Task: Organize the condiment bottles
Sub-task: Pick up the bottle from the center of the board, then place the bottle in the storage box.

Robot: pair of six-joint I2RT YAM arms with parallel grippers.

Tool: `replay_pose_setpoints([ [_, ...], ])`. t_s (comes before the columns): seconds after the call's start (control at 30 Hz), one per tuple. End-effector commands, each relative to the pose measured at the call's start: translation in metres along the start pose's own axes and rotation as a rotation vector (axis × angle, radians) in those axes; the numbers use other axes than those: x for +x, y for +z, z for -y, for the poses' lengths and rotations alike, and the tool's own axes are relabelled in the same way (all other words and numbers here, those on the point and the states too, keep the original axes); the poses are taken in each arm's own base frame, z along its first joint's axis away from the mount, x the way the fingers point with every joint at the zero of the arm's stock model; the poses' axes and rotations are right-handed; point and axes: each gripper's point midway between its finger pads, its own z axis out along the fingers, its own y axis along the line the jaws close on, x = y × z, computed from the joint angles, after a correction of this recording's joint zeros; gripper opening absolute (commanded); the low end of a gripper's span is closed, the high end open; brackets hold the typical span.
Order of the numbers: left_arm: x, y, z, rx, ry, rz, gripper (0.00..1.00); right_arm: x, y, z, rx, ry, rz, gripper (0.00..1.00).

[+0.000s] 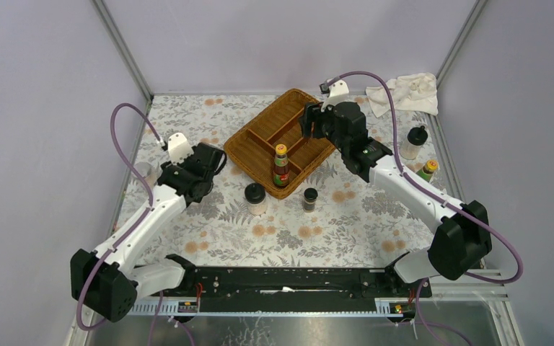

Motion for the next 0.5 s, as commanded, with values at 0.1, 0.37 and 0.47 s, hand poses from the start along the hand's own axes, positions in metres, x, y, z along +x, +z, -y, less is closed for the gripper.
replay_pose_setpoints([
  [0.1, -0.040, -0.005, 0.035, 0.111, -0.053, 0.114, 0.00, -0.016, -0.004, 0.010, 0.052, 0.006, 0.054, 0.68],
  [0.37, -0.065, -0.016, 0.062, 0.237, -0.060, 0.169, 0.00, -0.018, -0.003, 0.017, 0.091, 0.004, 0.061, 0.68],
  [0.47, -0.075, -0.018, 0.071, 0.250, -0.061, 0.186, 0.00, -0.018, -0.002, 0.018, 0.100, 0.006, 0.063, 0.68],
])
